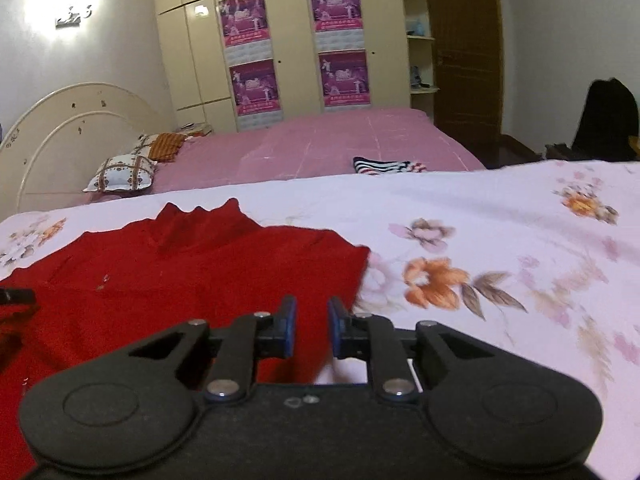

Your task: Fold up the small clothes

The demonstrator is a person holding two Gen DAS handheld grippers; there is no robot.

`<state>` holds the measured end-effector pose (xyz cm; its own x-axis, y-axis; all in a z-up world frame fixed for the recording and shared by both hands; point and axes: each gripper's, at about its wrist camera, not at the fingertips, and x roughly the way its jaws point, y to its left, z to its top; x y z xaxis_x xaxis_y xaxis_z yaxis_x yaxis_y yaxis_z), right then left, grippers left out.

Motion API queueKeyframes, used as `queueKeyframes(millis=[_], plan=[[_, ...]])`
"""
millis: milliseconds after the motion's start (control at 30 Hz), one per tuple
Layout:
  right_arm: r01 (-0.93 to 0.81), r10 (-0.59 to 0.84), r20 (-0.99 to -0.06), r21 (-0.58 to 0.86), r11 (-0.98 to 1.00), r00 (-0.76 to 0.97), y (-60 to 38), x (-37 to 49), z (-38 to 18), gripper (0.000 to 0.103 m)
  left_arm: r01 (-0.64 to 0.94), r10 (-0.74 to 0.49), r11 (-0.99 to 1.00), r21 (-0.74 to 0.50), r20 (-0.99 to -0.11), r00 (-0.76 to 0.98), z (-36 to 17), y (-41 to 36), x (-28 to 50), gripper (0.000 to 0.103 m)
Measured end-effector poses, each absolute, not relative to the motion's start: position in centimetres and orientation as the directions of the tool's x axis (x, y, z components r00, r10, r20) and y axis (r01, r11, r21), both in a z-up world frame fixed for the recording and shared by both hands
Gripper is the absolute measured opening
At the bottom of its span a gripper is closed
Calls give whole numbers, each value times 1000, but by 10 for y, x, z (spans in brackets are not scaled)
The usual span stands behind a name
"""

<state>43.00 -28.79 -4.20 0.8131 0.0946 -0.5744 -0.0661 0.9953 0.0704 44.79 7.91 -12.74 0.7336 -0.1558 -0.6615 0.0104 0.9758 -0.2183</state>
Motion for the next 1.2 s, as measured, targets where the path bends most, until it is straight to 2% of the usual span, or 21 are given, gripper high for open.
queueKeyframes(millis=[100, 167, 200, 267, 333, 433, 500, 533, 633, 700, 767, 800, 900, 933, 1000, 1033, 1067, 1133, 1167, 1200], plan=[[-91, 93, -578, 32, 995, 811, -281, 446, -48, 13, 7, -145, 978, -209, -651, 745, -133, 76, 447, 5], [-33, -12, -654, -56, 998, 756, -284, 468, -63, 0, 10, -150, 977, -213, -650, 745, -134, 79, 447, 5], [-11, -27, -641, -56, 998, 767, -289, 469, -64, 5, 12, -153, 977, -215, -652, 742, -133, 81, 446, 5], [62, -94, -677, -72, 996, 730, -300, 482, -62, 0, 6, -137, 980, -198, -656, 742, -130, 83, 445, 5], [81, -76, -678, -25, 996, 731, -311, 479, -58, 2, 3, -126, 983, -183, -661, 740, -129, 82, 446, 5], [26, 42, -626, 99, 995, 779, -310, 449, -43, 9, 2, -119, 985, -174, -666, 736, -127, 78, 446, 5], [-46, 101, -589, 107, 993, 802, -296, 424, -36, 16, 23, -131, 985, -172, -650, 749, -122, 72, 439, 5], [-110, 154, -577, 110, 988, 802, -285, 409, -36, 16, 35, -137, 985, -168, -648, 749, -122, 68, 436, 5], [-235, 210, -592, 35, 971, 778, -259, 384, -48, 10, 36, -96, 994, -103, -667, 739, -130, 57, 432, 5], [-218, 104, -678, -85, 972, 728, -252, 387, -73, 6, 15, -79, 995, -101, -670, 739, -126, 57, 429, 5], [-198, 109, -659, -62, 978, 744, -255, 380, -66, 8, 37, -68, 997, -60, -654, 754, -116, 44, 421, 5], [-201, 117, -632, -63, 978, 766, -251, 375, -58, 14, 68, -91, 996, -60, -646, 758, -113, 37, 417, 5], [-275, 179, -570, -85, 958, 802, -227, 360, -48, 13, 110, -108, 993, -40, -674, 731, -121, 16, 415, 5], [-280, 165, -595, -105, 954, 786, -217, 365, -55, 13, 98, -98, 994, -38, -672, 734, -125, 15, 414, 7], [-240, 45, -698, -185, 953, 715, -211, 381, -83, 12, 81, -113, 994, -79, -667, 736, -123, 22, 410, 7], [-242, 55, -676, -185, 952, 735, -212, 377, -84, 12, 66, -120, 992, -106, -660, 742, -118, 31, 404, 8], [-234, 61, -687, -162, 959, 724, -214, 376, -80, 13, 44, -109, 992, -116, -643, 758, -114, 40, 396, 11], [-222, 125, -652, -68, 973, 748, -224, 365, -67, 17, -33, -78, 986, -164, -627, 775, -108, 69, 377, 60], [-209, 132, -627, -50, 977, 768, -227, 359, -62, 19, -87, -54, 975, -203, -600, 798, -105, 89, 361, 94], [-196, 126, -617, -47, 979, 777, -233, 353, -56, 20, -132, -22, 966, -224, -575, 818, -103, 107, 345, 97]])
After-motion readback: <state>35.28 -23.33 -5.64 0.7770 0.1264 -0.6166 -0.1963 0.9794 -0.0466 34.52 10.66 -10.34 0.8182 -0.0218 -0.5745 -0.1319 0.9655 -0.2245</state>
